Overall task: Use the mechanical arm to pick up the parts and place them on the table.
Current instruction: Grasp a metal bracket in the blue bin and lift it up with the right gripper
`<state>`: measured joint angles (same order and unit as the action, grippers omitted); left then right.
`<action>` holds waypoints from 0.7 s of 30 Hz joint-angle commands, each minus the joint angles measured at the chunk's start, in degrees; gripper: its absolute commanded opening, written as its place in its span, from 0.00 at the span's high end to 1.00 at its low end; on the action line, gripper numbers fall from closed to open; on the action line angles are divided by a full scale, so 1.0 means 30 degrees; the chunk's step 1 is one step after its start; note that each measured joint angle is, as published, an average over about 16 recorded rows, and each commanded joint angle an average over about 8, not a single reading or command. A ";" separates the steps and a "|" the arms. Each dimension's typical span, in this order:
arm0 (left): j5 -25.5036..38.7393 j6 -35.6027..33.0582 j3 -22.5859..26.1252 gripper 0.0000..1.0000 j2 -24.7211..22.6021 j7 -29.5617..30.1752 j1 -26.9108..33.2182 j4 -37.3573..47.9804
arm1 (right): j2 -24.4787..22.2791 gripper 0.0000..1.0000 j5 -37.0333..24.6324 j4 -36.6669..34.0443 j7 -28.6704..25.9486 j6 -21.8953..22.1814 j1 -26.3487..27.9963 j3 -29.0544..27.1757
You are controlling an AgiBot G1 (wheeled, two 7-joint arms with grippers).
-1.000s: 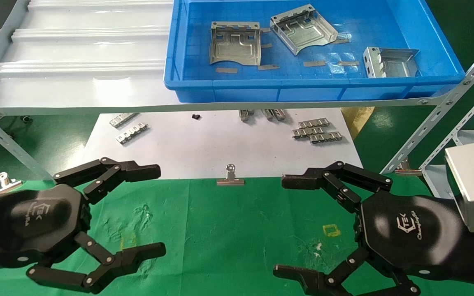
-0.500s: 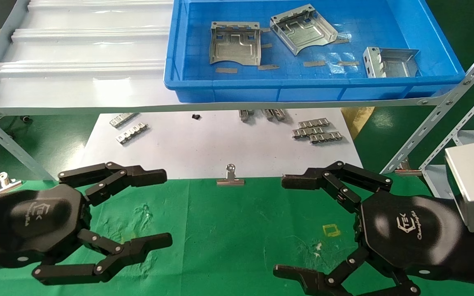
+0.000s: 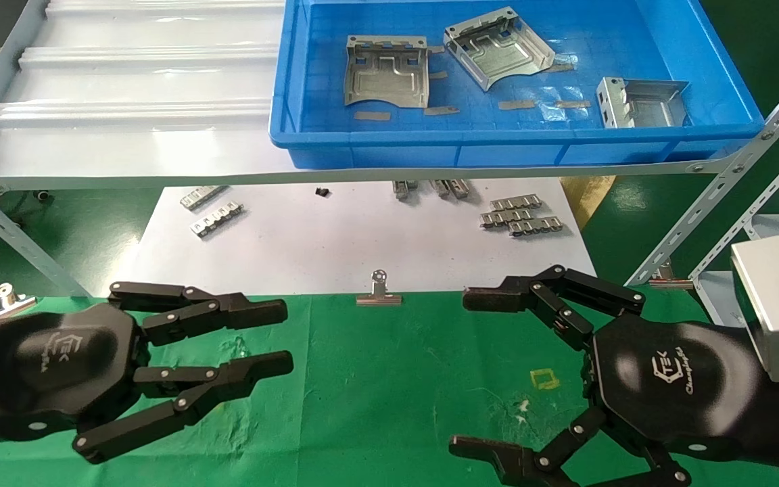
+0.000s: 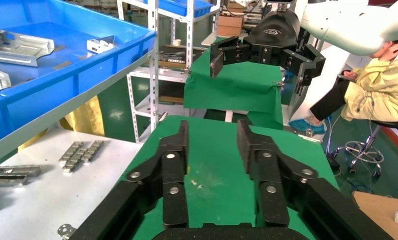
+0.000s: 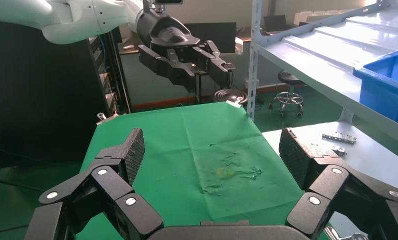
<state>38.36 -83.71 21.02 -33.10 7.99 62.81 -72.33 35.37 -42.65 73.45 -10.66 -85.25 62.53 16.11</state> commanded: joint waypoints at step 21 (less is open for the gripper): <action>-0.0002 -0.0002 0.0004 1.00 0.0000 -0.0002 0.0003 0.0004 | 0.8739 0.00 -0.7737 -1.3022 0.0642 0.7330 1.1446 0.3014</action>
<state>38.36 -83.71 21.03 -33.10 7.99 62.82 -72.32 61.03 -65.64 35.08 -8.73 -63.19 96.31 25.17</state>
